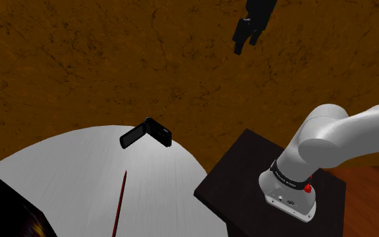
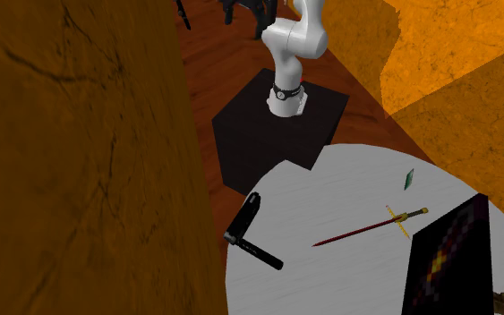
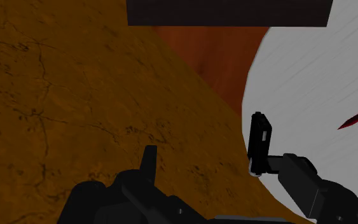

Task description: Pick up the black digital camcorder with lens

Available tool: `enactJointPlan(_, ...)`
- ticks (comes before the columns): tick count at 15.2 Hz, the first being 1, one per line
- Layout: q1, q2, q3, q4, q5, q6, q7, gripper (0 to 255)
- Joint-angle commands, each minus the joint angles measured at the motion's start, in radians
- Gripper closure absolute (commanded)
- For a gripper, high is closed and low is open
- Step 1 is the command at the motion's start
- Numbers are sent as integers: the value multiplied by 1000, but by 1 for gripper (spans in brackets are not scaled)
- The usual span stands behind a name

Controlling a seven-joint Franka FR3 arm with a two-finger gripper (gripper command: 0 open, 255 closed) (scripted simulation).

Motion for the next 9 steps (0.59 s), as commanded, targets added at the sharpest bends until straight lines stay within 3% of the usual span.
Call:
enactJointPlan(1,0,0,0,0,0,0,0,0)
enactJointPlan(9,16,150,28,-116,29,246,55,0)
